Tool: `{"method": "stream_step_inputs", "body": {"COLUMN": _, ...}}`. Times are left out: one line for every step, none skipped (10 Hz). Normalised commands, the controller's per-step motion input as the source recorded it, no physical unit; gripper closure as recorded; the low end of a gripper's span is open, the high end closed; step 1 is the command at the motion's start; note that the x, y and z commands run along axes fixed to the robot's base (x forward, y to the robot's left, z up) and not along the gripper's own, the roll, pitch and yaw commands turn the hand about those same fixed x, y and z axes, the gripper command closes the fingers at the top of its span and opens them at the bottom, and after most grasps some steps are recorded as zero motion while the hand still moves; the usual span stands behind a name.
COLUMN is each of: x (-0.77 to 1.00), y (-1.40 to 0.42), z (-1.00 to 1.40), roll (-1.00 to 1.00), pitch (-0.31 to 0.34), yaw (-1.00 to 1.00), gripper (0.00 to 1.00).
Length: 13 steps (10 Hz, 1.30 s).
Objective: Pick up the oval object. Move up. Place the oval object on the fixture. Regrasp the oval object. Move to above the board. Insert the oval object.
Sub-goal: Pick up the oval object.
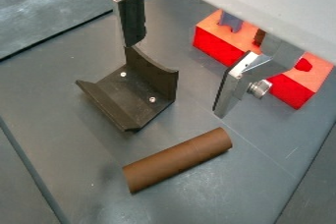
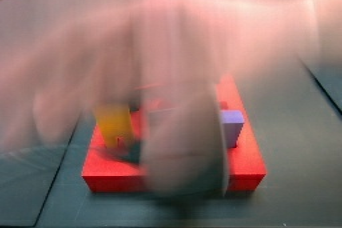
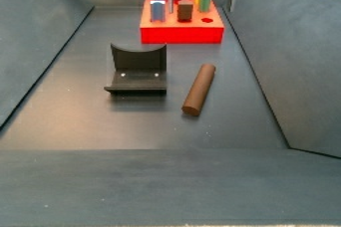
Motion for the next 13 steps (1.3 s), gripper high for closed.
{"method": "stream_step_inputs", "body": {"x": 0.0, "y": 0.0, "z": 0.0, "roll": 0.0, "pitch": 0.023, "yaw": 0.0, "gripper": 0.0}}
{"method": "stream_step_inputs", "body": {"x": -0.14, "y": 0.0, "z": 0.0, "roll": 0.0, "pitch": -0.074, "yaw": -0.03, "gripper": 0.0}}
{"method": "stream_step_inputs", "body": {"x": 0.16, "y": -0.06, "z": 0.0, "roll": 0.08, "pitch": 0.123, "yaw": -0.11, "gripper": 0.0}}
{"method": "stream_step_inputs", "body": {"x": 0.39, "y": 0.14, "z": -0.45, "roll": -0.09, "pitch": 0.036, "yaw": -0.72, "gripper": 0.0}}
{"method": "stream_step_inputs", "body": {"x": 0.0, "y": 0.0, "z": -0.72, "roll": -0.01, "pitch": -0.059, "yaw": -1.0, "gripper": 0.0}}
{"method": "stream_step_inputs", "body": {"x": -0.02, "y": 0.0, "z": -0.76, "roll": -0.01, "pitch": -0.124, "yaw": -1.0, "gripper": 0.0}}
{"method": "stream_step_inputs", "body": {"x": 0.0, "y": -0.28, "z": -0.87, "roll": 0.0, "pitch": -0.154, "yaw": -0.77, "gripper": 0.0}}
{"method": "stream_step_inputs", "body": {"x": -0.16, "y": -0.41, "z": -1.0, "roll": 0.0, "pitch": 0.0, "yaw": -0.67, "gripper": 0.0}}
{"method": "stream_step_inputs", "body": {"x": -0.65, "y": -0.11, "z": -1.0, "roll": 0.0, "pitch": 0.0, "yaw": -0.42, "gripper": 0.0}}
{"method": "stream_step_inputs", "body": {"x": -0.75, "y": 0.0, "z": -0.93, "roll": 0.12, "pitch": -0.05, "yaw": -0.23, "gripper": 0.0}}
{"method": "stream_step_inputs", "body": {"x": -0.55, "y": 0.41, "z": -0.82, "roll": 0.23, "pitch": -0.063, "yaw": 0.0, "gripper": 0.0}}
{"method": "stream_step_inputs", "body": {"x": -0.48, "y": 0.49, "z": -0.92, "roll": 0.22, "pitch": -0.086, "yaw": 0.12, "gripper": 0.0}}
{"method": "stream_step_inputs", "body": {"x": 0.11, "y": 0.46, "z": -0.57, "roll": 0.0, "pitch": -0.307, "yaw": 0.38, "gripper": 0.0}}
